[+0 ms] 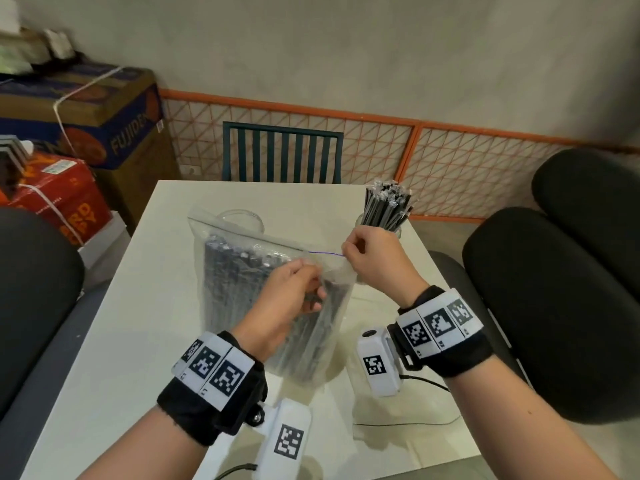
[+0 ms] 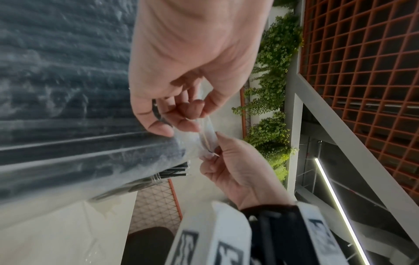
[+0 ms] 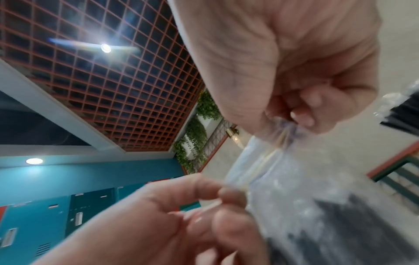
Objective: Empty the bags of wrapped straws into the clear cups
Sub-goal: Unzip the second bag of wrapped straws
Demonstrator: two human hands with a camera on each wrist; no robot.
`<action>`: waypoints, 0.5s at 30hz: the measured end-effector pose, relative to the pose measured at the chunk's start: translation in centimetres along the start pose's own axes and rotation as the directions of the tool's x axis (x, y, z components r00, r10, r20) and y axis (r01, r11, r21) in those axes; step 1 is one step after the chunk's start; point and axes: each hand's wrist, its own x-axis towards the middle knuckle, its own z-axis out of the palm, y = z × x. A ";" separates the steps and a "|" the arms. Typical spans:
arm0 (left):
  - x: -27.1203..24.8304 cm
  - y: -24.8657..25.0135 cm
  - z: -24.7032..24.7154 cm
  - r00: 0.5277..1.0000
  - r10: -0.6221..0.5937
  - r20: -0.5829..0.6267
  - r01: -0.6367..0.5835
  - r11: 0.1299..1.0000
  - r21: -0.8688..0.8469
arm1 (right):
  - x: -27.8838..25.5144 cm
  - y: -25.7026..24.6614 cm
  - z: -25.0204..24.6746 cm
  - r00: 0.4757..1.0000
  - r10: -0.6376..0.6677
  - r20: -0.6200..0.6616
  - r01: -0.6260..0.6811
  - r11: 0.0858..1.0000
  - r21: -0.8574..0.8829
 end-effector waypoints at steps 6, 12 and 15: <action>0.0 -0.4 -0.7 0.999 -0.023 0.042 0.017 0.992 0.126 | 0.4 -0.3 0.2 0.995 0.014 0.103 -0.022 0.997 0.075; 0.8 1.7 -1.7 0.998 0.039 -0.046 -0.032 0.991 0.132 | -0.1 -1.4 0.8 0.984 -0.112 0.139 0.098 0.989 0.107; 1.3 2.1 -2.5 0.992 0.068 -0.107 -0.051 0.986 0.157 | 0.5 -1.4 1.1 0.992 -0.068 0.102 0.058 0.994 0.096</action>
